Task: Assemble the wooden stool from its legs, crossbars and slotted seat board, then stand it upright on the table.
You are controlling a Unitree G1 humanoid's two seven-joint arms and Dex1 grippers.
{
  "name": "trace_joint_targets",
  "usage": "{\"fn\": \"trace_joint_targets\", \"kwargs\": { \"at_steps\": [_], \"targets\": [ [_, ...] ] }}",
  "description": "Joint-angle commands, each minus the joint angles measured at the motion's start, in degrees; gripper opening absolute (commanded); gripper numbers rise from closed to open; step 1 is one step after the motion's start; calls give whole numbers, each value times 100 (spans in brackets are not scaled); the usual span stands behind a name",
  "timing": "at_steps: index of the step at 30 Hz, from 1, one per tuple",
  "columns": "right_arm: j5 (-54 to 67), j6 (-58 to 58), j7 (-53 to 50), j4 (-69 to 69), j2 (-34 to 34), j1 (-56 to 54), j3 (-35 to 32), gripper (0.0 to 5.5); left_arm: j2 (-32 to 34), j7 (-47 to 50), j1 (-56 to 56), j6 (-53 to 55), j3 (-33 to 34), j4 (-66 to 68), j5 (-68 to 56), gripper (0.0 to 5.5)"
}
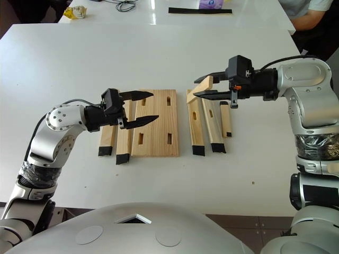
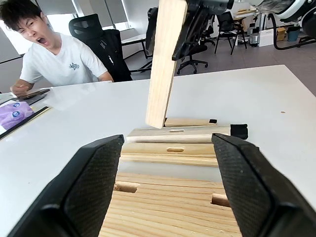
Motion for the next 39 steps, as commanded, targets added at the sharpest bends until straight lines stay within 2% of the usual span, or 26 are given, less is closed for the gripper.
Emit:
{"fn": "trace_joint_targets", "kwargs": {
  "at_steps": [1, 15, 30, 39],
  "targets": [
    [-419, -700, 247, 627, -179, 45, 110, 131, -51, 226, 130, -121, 59, -89, 155, 330],
    [-697, -1489, 479, 1341, -180, 75, 164, 131, -111, 525, 458, -306, -1, -245, 330, 330],
    [-682, -1705, 516, 1772, 57, 200, 189, 131, -152, 672, 633, -249, -16, -460, 288, 330],
    [-659, -1586, 700, 1599, -93, 474, 193, 131, -131, 686, 628, -177, 23, -516, 237, 330]
  ]
}}
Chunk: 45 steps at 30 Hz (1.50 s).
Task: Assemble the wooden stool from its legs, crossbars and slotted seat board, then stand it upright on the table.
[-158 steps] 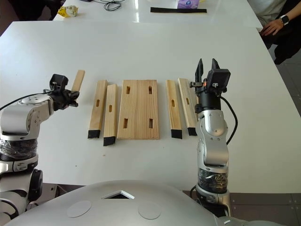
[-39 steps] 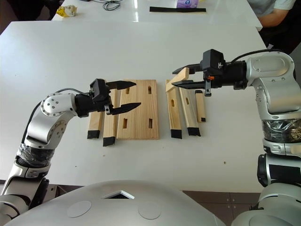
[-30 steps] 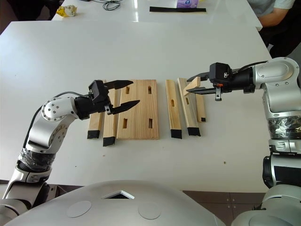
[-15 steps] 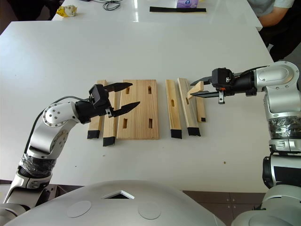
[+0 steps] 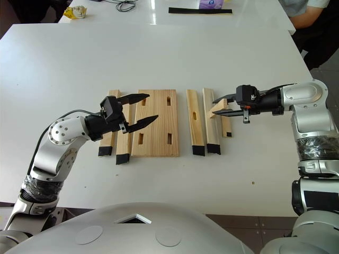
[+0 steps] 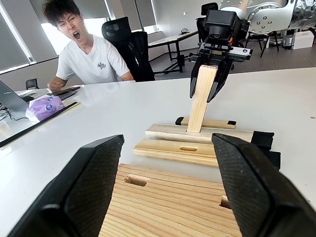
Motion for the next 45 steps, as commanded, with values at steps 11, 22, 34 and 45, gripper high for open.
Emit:
{"fn": "trace_joint_targets", "kwargs": {
  "at_steps": [11, 22, 34, 45],
  "targets": [
    [-153, 458, 210, 176, 5, -230, 275, 131, -26, 123, 76, 75, -28, -124, 21, 330],
    [-608, -18, -214, 2263, 729, -734, 671, 131, 35, -154, -140, 166, -154, -45, -83, 330],
    [-109, 615, 379, 977, 407, -488, 720, 131, 24, -184, -93, 121, -210, -16, -4, 330],
    [276, 1578, 687, -425, -43, 65, 887, 131, -57, -15, -13, 74, -262, -71, 64, 330]
  ]
}}
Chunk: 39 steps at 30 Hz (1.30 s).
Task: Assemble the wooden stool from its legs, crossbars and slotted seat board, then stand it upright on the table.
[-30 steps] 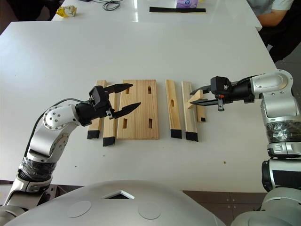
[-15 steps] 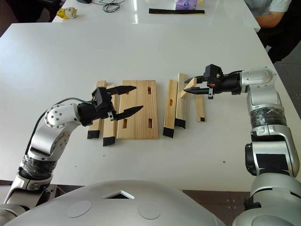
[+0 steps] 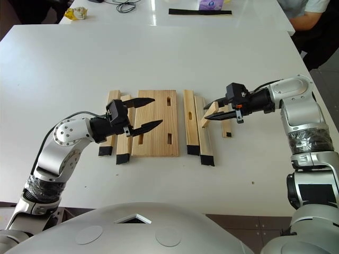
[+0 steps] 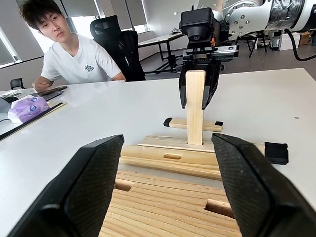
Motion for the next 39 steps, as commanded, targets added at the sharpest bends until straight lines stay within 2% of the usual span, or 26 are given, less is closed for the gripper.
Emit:
{"fn": "trace_joint_targets", "kwargs": {
  "at_steps": [1, 9, 10, 19, 27, 39],
  "targets": [
    [-217, 138, 19, -99, -22, 445, 219, 131, -7, 14, -23, -7, -34, -12, 33, 330],
    [-411, -182, -546, -50, 263, 669, 213, 131, 25, -19, -33, -43, -37, -5, 48, 330],
    [-444, -201, -655, 19, 335, 663, 219, 167, 21, -14, -39, -37, -38, -6, 45, 330],
    [-977, -852, -1286, 986, 985, 997, 450, 287, -6, -75, -138, -46, -87, 79, 26, 330],
    [-1041, -1249, -1437, 1587, 1034, 866, 290, 395, 17, -104, -140, -99, -54, 137, 52, 330],
    [-454, -307, -954, 517, 650, 907, -138, 400, 1, -43, -146, -168, -14, 178, 75, 330]
  ]
}}
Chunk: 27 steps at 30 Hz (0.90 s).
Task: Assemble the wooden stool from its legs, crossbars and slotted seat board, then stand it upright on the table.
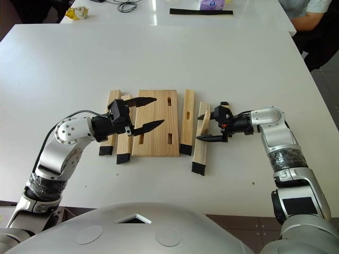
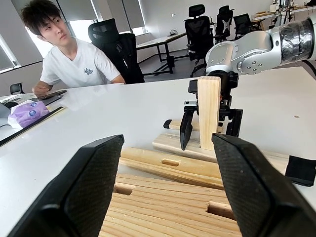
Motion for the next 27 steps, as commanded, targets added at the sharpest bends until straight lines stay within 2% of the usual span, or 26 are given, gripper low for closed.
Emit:
{"fn": "trace_joint_targets", "kwargs": {
  "at_steps": [1, 3, 9, 17, 27],
  "targets": [
    [159, 387, 73, -428, -215, 65, -191, 400, 12, 27, -26, -42, 56, 57, 40, 330],
    [251, 515, 54, -643, -250, 71, -289, 400, 21, 17, -25, -56, 69, 69, 39, 330],
    [410, 866, 41, -1170, -348, 156, -436, 331, 14, 18, -33, -78, 63, 81, 53, 330],
    [722, 1222, 365, -1831, -764, 450, -630, 331, 36, 18, -8, -129, 71, 95, 71, 330],
    [1166, 1568, -28, -2353, -698, 303, -1119, 331, 39, 22, 18, -167, 68, 100, 86, 330]
  ]
}}
